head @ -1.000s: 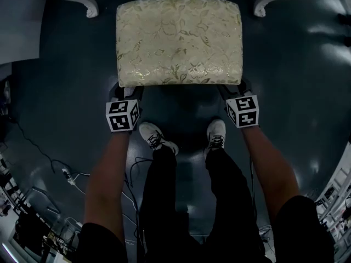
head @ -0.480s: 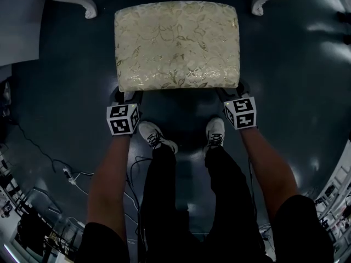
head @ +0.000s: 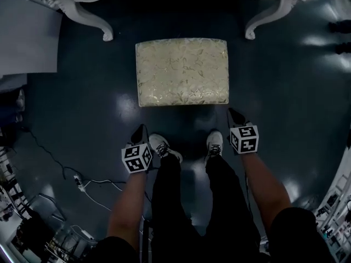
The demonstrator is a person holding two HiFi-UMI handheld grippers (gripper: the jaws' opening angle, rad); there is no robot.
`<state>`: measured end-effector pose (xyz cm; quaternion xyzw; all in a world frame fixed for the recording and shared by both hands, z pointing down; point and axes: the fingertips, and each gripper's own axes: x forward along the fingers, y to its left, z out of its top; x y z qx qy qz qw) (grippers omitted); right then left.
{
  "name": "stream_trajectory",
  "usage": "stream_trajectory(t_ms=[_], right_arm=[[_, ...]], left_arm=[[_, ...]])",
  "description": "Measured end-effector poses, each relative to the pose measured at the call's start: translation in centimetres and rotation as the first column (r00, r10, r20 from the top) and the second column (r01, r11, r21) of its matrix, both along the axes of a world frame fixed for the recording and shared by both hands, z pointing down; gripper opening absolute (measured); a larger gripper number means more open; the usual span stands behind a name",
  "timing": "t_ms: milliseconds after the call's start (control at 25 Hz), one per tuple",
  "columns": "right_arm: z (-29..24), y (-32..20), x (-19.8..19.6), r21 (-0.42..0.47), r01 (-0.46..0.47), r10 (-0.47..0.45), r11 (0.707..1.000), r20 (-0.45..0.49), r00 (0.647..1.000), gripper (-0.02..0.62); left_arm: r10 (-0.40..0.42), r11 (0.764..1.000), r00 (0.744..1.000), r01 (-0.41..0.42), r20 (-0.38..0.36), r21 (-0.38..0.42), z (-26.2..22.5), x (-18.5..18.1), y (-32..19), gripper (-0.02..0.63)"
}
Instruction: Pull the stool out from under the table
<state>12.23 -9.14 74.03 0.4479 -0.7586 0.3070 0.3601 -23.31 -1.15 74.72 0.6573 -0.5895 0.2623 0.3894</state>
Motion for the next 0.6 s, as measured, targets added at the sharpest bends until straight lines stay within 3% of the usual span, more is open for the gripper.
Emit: stream_trajectory(t_ms=[160, 320, 600], right_arm=[[-10.6, -0.8, -2.3, 0.049, 0.073, -0.077, 0.996, 0.077, 0.994, 0.026], [-22.9, -1.6, -5.2, 0.115, 0.084, -0.103, 0.99, 0.165, 0.981, 0.026], [-40.8, -3.8, -9.0, 0.223, 0.059, -0.123, 0.973, 0.286, 0.95, 0.026]], left_arm=[[0.043, 0.998, 0.999, -0.041, -0.032, 0.043, -10.7, 1.5, 0.0, 0.008], [0.099, 0.99, 0.992, -0.091, -0.074, 0.106, -22.6, 3.8, -1.2, 0.008], [0.209, 0.946, 0.971, -0.17, -0.118, 0.277, -40.8, 7.3, -5.3, 0.008]])
